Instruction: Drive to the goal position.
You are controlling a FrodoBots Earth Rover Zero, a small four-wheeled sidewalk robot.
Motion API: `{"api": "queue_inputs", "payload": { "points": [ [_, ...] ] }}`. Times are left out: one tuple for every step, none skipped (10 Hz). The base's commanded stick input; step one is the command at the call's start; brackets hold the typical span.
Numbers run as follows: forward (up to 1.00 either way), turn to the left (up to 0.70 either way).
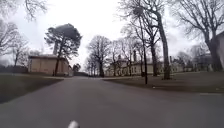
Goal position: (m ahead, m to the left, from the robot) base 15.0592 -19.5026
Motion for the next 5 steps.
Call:
{"api": "queue_inputs", "payload": {
  "points": [
    [0.0, 0.0],
    [0.0, 0.0],
    [0.06, 0.0],
    [0.27, 0.01],
    [0.97, 0.01]
  ]
}}
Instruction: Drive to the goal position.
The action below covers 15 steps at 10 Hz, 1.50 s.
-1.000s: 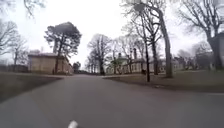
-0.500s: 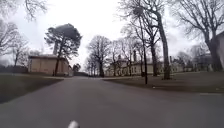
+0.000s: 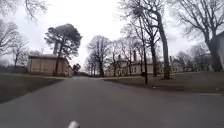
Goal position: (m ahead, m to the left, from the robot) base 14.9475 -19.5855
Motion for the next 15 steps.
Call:
{"api": "queue_inputs", "payload": {
  "points": [
    [1.0, 0.01],
    [1.0, 0.01],
    [1.0, 0.01],
    [1.0, 0.01],
    [1.0, 0.01],
    [1.0, 0.01],
    [1.0, 0.01],
    [1.0, 0.01],
    [1.0, 0.01],
    [1.0, 0.01],
    [1.0, 0.01],
    [1.0, 0.01],
    [1.0, 0.01],
    [1.0, 0.01],
    [1.0, 0.01]
  ]
}}
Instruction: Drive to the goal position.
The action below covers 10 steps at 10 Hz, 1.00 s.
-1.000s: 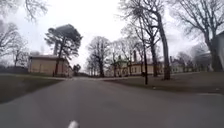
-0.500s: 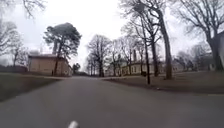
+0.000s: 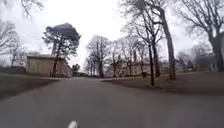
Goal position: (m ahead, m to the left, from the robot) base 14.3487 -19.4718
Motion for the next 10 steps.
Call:
{"api": "queue_inputs", "payload": {
  "points": [
    [1.0, 0.01],
    [1.0, 0.01],
    [1.0, 0.01],
    [1.0, 0.01],
    [1.0, 0.01],
    [1.0, 0.01],
    [1.0, 0.01],
    [1.0, 0.01],
    [1.0, 0.01],
    [1.0, 0.01]
  ]
}}
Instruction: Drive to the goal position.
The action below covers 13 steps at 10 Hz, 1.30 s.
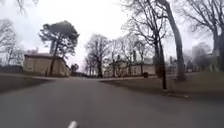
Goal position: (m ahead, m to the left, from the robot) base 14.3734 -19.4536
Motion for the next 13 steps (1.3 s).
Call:
{"api": "queue_inputs", "payload": {
  "points": [
    [1.0, 0.07],
    [1.0, 0.24],
    [1.0, 0.41],
    [1.0, 0.41],
    [1.0, 0.41],
    [1.0, 0.25],
    [1.0, 0.01],
    [1.0, 0.01],
    [1.0, 0.01],
    [1.0, 0.01],
    [1.0, 0.01],
    [1.0, 0.01],
    [1.0, 0.41]
  ]
}}
